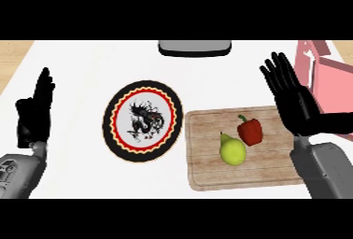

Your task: Pick the bell pepper from the cutting board and place it in the cardboard box

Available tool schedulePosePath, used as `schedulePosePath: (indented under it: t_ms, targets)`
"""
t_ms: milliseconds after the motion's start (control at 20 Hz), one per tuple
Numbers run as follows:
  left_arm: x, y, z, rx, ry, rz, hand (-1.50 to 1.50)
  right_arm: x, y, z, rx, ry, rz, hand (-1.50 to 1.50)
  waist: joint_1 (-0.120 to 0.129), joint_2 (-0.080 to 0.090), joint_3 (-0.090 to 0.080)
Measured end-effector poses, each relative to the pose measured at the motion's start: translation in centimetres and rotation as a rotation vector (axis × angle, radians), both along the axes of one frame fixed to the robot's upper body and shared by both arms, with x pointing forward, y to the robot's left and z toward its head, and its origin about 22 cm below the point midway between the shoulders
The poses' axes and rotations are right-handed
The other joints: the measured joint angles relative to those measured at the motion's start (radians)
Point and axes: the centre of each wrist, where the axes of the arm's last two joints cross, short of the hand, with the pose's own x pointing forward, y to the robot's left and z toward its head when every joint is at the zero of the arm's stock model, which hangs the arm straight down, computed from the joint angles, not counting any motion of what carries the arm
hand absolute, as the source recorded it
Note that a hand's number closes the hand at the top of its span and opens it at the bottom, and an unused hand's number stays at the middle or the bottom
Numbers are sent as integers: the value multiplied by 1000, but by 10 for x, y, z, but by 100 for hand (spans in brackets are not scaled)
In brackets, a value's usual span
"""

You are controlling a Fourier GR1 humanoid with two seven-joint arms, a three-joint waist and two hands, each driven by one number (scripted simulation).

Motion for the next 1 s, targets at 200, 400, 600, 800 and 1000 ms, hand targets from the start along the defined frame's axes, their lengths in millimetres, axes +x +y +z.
schedulePosePath:
  t_ms: [200, 400, 600, 800, 1000]
  targets:
    - [-9, 11, -7, 71, 47, 11, 0, 2, -16, -7, -61, 55, 101, -150, -3, -15, -14]
    - [-15, 25, -11, 135, 105, 10, 0, 10, -38, 24, -369, -3, 220, -150, 8, -31, -29]
    - [-23, 33, -21, 156, 151, 2, 0, -5, -65, 0, -625, -33, 276, -150, 6, -22, -25]
    - [-28, 37, -26, 159, 167, -15, 0, -15, -99, -42, -518, -49, 320, -150, 12, -16, -21]
    - [-31, 39, -26, 161, 177, -30, 0, -2, -121, -45, -582, -104, 314, -150, 19, -15, -20]
